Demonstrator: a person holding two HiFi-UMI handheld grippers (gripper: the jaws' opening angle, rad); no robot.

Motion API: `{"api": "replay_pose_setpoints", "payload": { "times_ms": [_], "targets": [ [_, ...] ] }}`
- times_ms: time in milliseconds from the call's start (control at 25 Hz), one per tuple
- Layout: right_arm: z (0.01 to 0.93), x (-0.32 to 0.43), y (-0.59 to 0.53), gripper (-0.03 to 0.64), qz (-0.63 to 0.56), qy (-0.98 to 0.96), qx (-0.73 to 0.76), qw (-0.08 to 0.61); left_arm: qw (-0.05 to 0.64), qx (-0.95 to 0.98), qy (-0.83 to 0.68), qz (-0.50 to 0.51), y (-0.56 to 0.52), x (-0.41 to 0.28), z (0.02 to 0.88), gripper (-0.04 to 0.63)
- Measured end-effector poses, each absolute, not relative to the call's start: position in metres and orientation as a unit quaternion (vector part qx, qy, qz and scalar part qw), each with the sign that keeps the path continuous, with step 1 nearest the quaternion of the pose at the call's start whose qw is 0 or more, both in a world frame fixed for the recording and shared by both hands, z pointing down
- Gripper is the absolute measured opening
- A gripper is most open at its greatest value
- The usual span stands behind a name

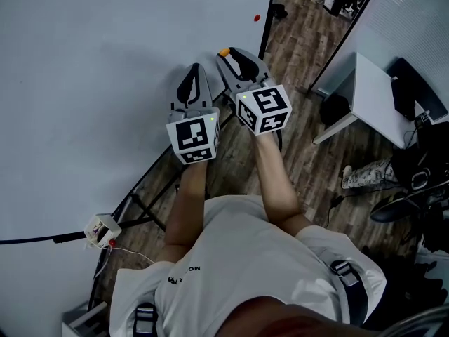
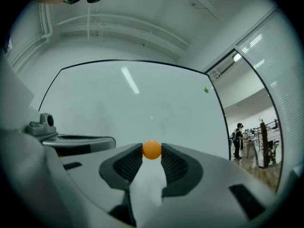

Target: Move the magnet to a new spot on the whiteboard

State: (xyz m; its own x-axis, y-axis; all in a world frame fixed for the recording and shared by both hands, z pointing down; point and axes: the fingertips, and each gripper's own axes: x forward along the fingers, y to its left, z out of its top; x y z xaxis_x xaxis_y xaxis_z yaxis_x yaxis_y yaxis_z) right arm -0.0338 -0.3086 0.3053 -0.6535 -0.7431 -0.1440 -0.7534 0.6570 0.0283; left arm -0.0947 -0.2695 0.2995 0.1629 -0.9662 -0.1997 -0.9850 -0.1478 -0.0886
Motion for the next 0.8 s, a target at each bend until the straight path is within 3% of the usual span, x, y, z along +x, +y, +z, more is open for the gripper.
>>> {"api": "replay_pose_setpoints", "payload": {
  "times_ms": [800],
  "targets": [
    [0.303,-0.026,-0.281,0.130,0.050,0.902,-0.424,0.060,0.091,-0.761,0.641,0.052,-0.255,-0.091,0.299,0.003]
  ]
}}
